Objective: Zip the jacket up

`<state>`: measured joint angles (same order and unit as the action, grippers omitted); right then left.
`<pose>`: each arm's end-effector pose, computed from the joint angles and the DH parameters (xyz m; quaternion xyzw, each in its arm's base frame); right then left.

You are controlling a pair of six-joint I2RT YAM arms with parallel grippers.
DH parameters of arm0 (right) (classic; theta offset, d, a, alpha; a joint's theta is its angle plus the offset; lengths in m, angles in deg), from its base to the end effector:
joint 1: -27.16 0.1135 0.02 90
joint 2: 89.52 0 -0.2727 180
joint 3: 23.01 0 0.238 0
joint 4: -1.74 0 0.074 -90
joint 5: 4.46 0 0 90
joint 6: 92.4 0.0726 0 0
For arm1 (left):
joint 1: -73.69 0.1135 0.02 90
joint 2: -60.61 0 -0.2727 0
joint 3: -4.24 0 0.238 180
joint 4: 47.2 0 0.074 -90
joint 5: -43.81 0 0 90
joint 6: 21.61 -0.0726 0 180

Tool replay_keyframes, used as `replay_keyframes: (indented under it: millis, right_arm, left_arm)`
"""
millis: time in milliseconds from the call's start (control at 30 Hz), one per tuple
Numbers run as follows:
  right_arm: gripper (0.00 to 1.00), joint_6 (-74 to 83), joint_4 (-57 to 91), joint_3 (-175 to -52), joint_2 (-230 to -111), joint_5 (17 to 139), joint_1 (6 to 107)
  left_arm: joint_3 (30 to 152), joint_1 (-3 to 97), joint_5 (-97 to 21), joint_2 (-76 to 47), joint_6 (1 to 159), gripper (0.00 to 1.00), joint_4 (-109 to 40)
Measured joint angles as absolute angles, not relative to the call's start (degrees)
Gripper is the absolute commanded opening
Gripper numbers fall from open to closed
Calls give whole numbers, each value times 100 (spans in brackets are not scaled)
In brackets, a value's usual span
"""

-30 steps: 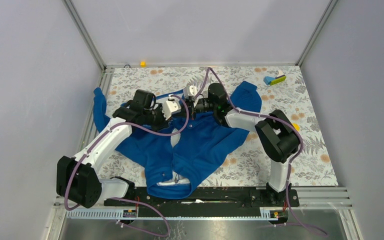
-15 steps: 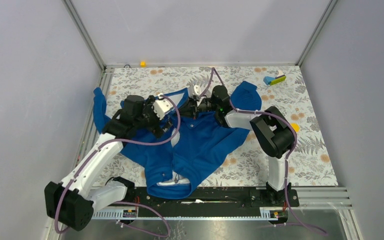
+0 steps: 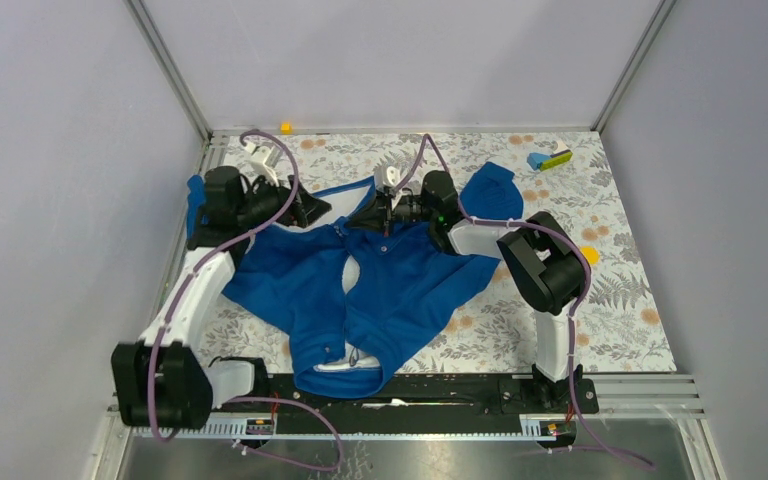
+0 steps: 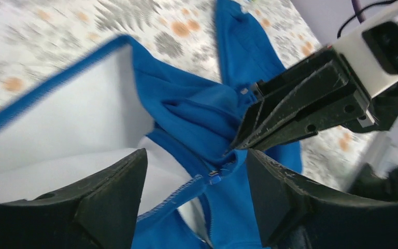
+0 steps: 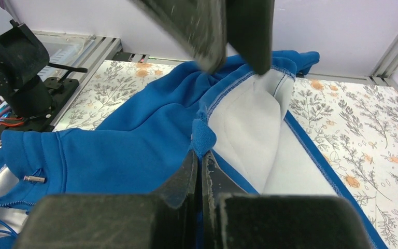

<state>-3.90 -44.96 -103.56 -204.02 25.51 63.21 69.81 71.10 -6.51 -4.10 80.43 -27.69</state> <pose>0.3172 0.3086 0.2531 -0.5440 0.3860 0.4991 0.5532 0.2622 -0.0583 0.3221 0.1343 0.7778 -0.3433 0.5090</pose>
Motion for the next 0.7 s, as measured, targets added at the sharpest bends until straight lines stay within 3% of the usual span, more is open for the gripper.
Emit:
replay_keyframes:
  millis: [67,133,200,367,600,700]
  right_arm:
    - [0,-376,-4400,-10411,-20402,2641,6321]
    - [0,-355,-4253,-10501,-20402,2739,6321]
    - [0,-307,-4072,-10630,-20409,2831,6321]
    - [0,118,-3908,-10783,-20411,3336,6321]
    - [0,863,-4360,-10597,-20419,4265,6319]
    - [0,1145,-4601,-10459,-20419,4597,6319]
  left_arm:
    - [6978,7118,-244,-821,8229,71,-2859]
    - [6978,7116,-4,-1028,8307,64,-2844]
    - [6978,7112,40,-1031,8410,72,-2850]
    - [6554,7112,-1077,-224,9284,72,-2942]
    - [6093,7072,-2192,1194,10674,61,-2791]
    - [5407,6926,-2244,1455,11417,49,-3633]
